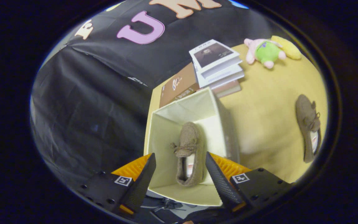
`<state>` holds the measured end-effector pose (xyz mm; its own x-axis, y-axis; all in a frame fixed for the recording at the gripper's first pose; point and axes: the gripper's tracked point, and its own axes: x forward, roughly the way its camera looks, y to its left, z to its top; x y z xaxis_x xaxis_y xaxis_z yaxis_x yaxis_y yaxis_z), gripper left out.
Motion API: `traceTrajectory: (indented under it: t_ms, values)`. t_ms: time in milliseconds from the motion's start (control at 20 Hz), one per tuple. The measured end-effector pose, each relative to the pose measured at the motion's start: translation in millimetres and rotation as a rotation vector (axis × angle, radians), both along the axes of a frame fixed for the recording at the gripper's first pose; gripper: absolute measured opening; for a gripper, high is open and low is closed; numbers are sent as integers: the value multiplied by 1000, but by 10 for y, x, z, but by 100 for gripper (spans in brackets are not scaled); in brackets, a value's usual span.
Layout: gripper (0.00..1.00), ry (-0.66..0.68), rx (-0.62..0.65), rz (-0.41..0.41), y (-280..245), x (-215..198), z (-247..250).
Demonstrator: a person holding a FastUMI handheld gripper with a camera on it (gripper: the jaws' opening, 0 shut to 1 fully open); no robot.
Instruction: Open the storage box then place both shoes into the box .Put the left shoe in first, then the right shoe, with the right side of both shoes facing outward in a uniform manner.
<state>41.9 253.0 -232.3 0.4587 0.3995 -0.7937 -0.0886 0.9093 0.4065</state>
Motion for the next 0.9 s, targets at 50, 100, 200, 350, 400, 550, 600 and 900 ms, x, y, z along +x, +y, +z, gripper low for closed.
traceTrajectory:
  t_ms: [50, 100, 200, 350, 400, 550, 600, 900]
  values:
    - [100, -27, -17, -7, -164, 4, 112]
    - [100, -49, -42, -23, -357, 17, 205]
    - [100, -82, -100, -62, -777, 45, 342]
    - [100, -90, -171, -122, -1408, 75, 462]
    - [100, -91, -202, -144, -1620, 89, 464]
    - [100, -71, -314, -189, -2270, 96, 417]
    - [100, -55, -349, -195, -2471, 75, 394]
    - [100, 62, -530, -177, -3337, -18, -19]
